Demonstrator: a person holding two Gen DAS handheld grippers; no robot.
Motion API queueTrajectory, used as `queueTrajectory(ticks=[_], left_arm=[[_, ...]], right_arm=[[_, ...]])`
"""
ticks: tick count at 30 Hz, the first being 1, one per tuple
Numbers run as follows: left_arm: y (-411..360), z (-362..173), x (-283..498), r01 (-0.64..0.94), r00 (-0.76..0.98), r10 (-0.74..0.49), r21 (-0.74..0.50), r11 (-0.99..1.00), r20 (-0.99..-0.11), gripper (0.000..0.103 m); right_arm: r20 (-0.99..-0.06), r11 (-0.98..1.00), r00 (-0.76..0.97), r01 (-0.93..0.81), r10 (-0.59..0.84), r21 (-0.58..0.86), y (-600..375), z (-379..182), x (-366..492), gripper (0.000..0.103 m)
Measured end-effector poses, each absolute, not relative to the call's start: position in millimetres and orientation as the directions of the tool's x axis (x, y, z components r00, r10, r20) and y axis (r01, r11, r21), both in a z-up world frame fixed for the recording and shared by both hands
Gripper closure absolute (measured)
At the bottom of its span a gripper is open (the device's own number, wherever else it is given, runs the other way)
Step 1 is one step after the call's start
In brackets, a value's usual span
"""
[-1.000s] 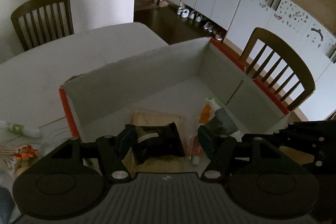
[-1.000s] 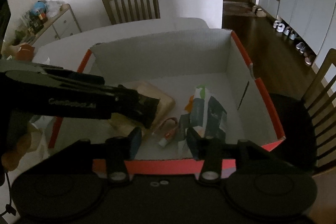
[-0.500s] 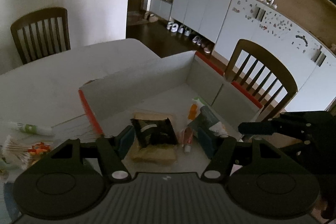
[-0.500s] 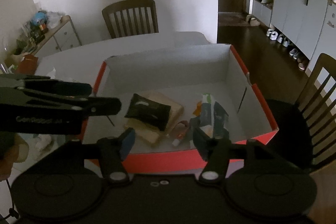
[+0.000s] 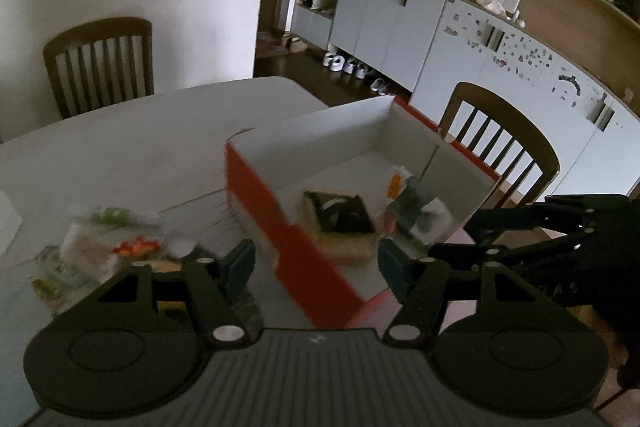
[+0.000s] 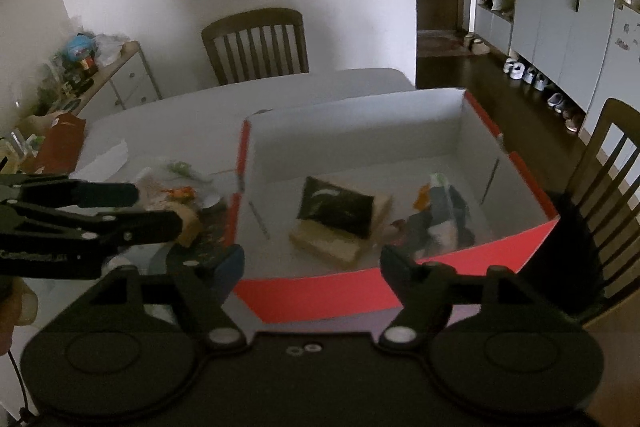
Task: Organize objects
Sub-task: 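Open both tools to release the items and withdraw from the box, then move the left tool toward the white round item on the mat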
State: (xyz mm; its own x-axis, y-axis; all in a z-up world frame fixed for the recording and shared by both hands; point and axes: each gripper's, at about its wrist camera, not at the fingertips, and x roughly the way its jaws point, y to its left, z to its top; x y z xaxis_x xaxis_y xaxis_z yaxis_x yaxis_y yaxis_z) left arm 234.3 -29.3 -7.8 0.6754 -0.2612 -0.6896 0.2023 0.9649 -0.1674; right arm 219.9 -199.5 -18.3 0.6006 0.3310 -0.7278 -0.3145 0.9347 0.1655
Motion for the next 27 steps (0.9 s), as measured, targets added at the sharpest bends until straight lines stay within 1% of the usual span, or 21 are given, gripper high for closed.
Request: queueTrajectory(ticks=[5, 9, 11, 14, 19, 23, 27], left_arm=[[1, -11, 216, 0.178, 0.684, -0.244, -0.168, 0.970, -0.688, 0.027], [23, -17, 203, 0.160, 0.685, -0.227, -0.161, 0.974, -0.693, 0.027], [33, -19, 196, 0.159, 0.683, -0.228, -0.163, 0.974, -0.694, 0.027], [50, -24, 186, 0.155, 0.680, -0.229, -0.169, 0.973, -0.696, 0.021], [77, -32, 172, 0.140, 0.678, -0.225, -0.178, 0.974, -0.700, 0.020], [95, -39, 164, 0.134, 0.673, -0.229, -0.189, 0.973, -0.703, 0.012], [108, -47, 159, 0.134, 0.673, -0.222, -0.179, 0.975, -0.706, 0.011]], right_arm=[[-0.727, 0.936, 0.602, -0.310, 0.330, 0.168, -179, -20, 207, 0.021], [-0.717, 0.938, 0.615, -0.303, 0.327, 0.168, -163, -21, 197, 0.007], [-0.715, 0.938, 0.618, -0.301, 0.328, 0.170, -154, -21, 194, 0.005], [-0.711, 0.936, 0.619, -0.305, 0.334, 0.174, -142, -20, 190, 0.003], [-0.717, 0.933, 0.609, -0.315, 0.339, 0.174, -121, -22, 186, 0.002], [-0.723, 0.930, 0.599, -0.324, 0.345, 0.175, -105, -25, 184, 0.002], [-0.730, 0.926, 0.589, -0.337, 0.347, 0.168, -88, -27, 184, 0.002]])
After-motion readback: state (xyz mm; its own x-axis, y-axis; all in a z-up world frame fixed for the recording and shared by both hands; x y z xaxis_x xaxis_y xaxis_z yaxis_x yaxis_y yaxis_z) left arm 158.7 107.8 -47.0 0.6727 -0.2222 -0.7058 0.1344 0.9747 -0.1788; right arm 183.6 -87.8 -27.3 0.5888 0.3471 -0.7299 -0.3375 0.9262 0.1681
